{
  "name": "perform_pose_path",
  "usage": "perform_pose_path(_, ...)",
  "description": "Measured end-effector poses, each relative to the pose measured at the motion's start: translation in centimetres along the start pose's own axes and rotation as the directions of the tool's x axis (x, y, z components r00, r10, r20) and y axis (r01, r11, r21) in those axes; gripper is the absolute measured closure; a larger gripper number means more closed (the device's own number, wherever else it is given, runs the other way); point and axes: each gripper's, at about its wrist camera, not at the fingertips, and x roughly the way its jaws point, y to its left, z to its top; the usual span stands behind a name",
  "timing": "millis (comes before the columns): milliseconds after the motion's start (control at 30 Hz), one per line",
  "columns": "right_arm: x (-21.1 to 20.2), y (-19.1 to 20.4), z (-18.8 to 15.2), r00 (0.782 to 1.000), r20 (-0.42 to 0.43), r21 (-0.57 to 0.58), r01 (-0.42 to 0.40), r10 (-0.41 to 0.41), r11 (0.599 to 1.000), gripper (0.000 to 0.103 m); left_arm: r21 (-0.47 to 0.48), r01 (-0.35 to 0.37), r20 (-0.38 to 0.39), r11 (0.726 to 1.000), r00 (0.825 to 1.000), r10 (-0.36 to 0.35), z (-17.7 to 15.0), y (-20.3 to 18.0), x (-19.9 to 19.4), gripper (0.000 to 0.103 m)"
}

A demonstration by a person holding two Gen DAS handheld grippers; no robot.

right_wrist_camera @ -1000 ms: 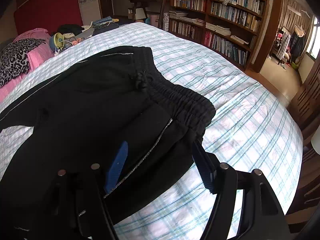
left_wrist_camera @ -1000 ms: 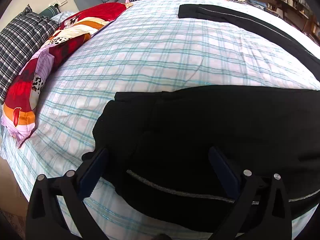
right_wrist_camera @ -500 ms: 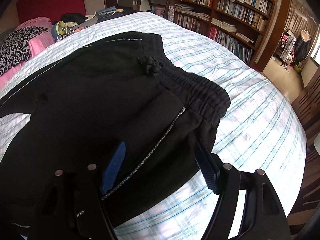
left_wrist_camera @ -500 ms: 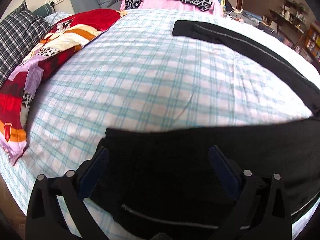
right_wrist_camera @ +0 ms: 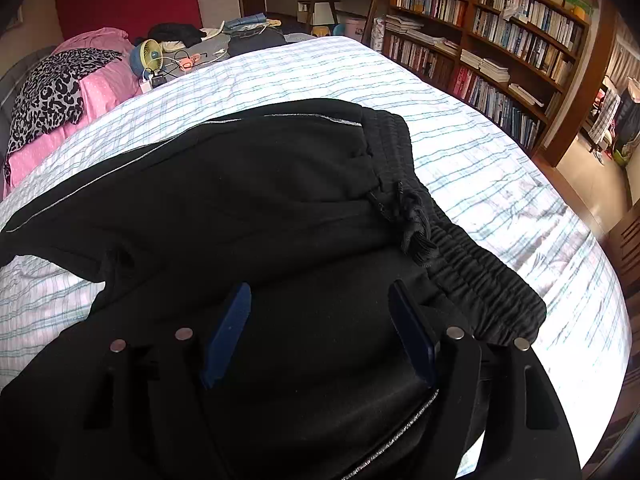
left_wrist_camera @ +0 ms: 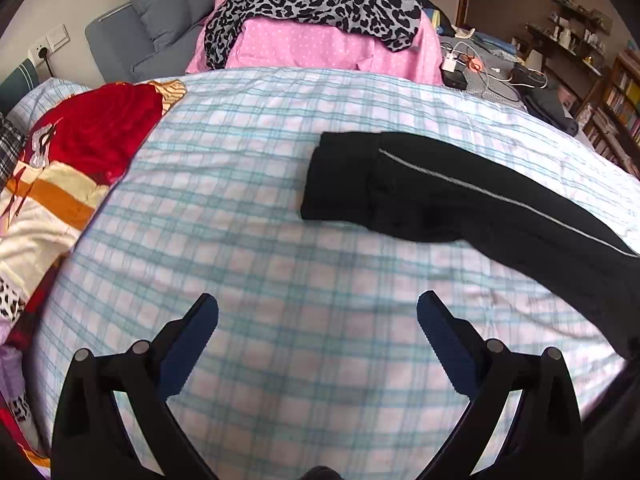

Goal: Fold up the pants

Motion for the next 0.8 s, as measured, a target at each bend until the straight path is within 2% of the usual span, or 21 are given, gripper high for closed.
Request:
perform_pose_path(100, 1.2, 1.1, 2.1, 1.000, -0.014, 0.006, -0.010, 0.010, 1.000, 0.030, -0.011, -0.011, 0.005, 1.000, 1.000, 0.011, 3.7, 0.4, 2.5, 0.005)
perform_pose_path(233, 2.7, 1.8, 3.9, 1.000, -0.027, 0.022, -0.012, 0.013, 1.000, 0.030, -0.072, 0.047, -0.002, 0.996, 0.999, -0.047, 7.3, 1.5, 5.3, 0.005)
perform_pose_path(367, 3.9, 2.4, 5.0, 1.000, -0.017, 0.011, -0.002, 0.002, 1.000, 0.030, -0.067, 0.066, -0.019, 0.996, 0.998, -0.068, 9.6, 1.4, 8.1, 0.005)
perform_pose_path(567, 5.4, 1.9, 7.2, 1.000, 0.000, 0.033, 0.006, -0.006, 0.999, 0.030, -0.067, 0.094, -0.062, 0.993, 0.993, -0.098, 11.9, 1.1, 11.7, 0.005)
perform_pose_path(667, 6.4, 1.1, 8.5, 1.000, 0.004, 0.059, 0.006, -0.007, 0.998, 0.030, -0.114, 0.149, -0.087, 0.982, 0.983, -0.159, 12.2, 1.3, 13.2, 0.005)
perform_pose_path(733, 6.8, 0.1, 9.4, 1.000, 0.008, 0.093, 0.002, -0.003, 0.996, 0.030, -0.132, 0.206, -0.105, 0.970, 0.970, -0.220, 12.1, 1.0, 13.9, 0.005)
perform_pose_path(800, 7.2, -1.4, 10.6, 1.000, 0.015, 0.135, 0.016, -0.018, 0.991, 0.030, -0.092, 0.216, -0.123, 0.972, 0.966, -0.226, 11.7, -0.2, 14.4, 0.005)
